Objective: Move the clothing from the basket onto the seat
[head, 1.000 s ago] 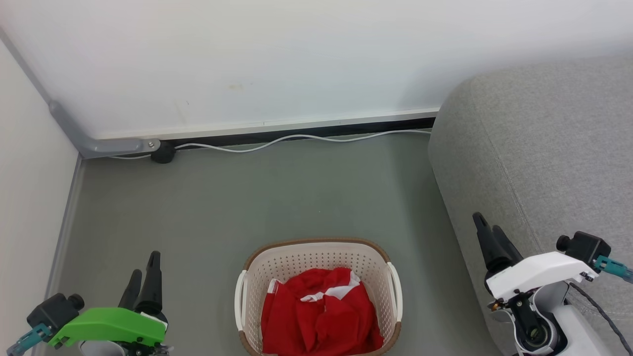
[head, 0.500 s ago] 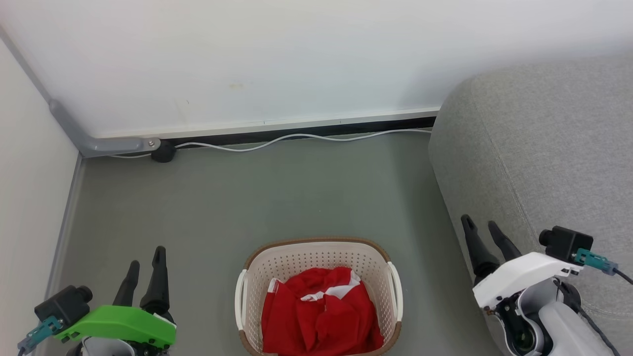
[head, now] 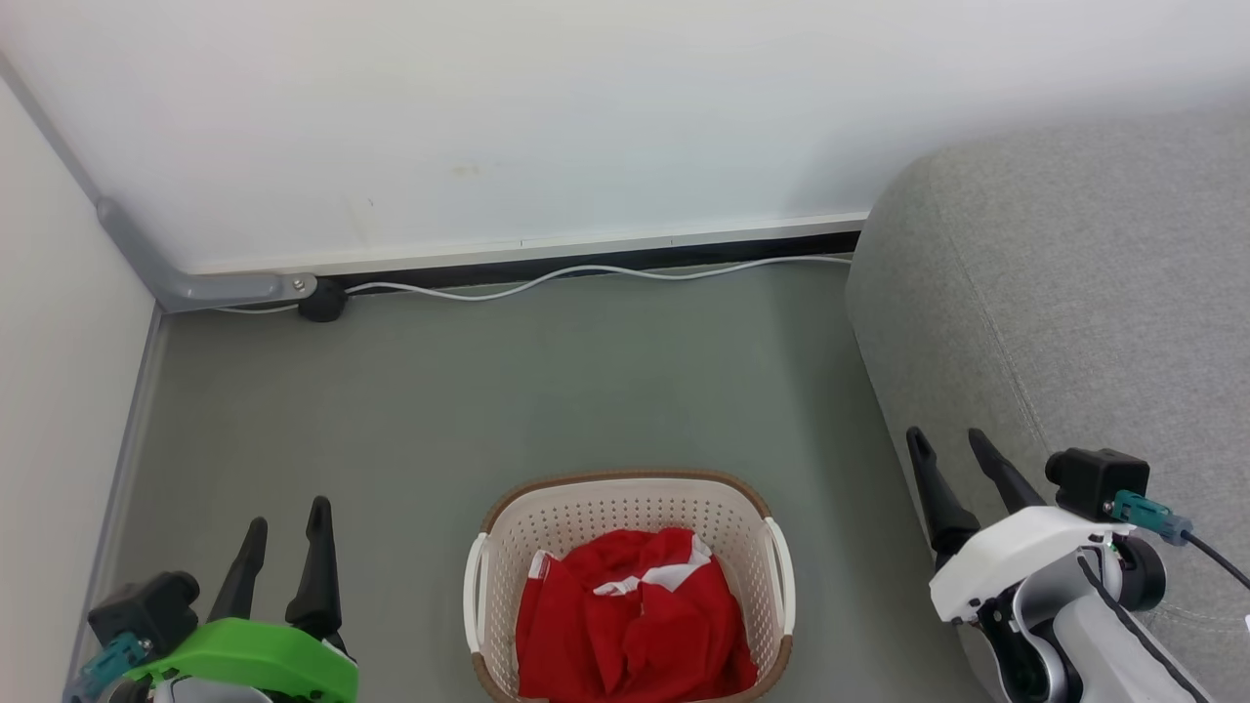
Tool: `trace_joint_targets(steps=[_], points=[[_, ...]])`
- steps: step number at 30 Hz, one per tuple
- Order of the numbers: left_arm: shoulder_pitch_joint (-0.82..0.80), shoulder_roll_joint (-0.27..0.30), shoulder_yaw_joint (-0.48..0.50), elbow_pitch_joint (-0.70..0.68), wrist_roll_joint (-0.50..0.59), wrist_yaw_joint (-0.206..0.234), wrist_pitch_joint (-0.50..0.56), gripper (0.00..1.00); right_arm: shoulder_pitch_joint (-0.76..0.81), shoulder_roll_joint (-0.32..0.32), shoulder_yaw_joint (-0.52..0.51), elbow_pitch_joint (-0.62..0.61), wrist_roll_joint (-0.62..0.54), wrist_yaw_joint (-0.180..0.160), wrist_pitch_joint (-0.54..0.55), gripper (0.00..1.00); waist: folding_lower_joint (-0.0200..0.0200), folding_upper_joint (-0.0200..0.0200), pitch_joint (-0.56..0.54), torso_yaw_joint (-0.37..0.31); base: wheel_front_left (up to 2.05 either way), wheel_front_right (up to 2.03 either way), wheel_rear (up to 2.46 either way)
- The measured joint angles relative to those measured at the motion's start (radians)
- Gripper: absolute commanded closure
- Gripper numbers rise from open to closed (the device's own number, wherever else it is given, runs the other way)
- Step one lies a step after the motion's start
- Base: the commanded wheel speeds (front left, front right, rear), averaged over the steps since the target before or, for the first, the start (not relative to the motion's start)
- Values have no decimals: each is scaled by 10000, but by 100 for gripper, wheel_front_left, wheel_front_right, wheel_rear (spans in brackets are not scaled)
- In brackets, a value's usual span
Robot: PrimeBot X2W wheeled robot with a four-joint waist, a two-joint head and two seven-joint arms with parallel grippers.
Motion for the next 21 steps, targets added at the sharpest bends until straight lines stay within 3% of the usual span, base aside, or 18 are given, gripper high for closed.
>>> trace_joint_targets(steps=[21], points=[[351,171,-48,-203,2932,-94,-715,0,-48,-477,520,-157,-2345,-487,-769,0,0,0,-35,-119,0,0,0]])
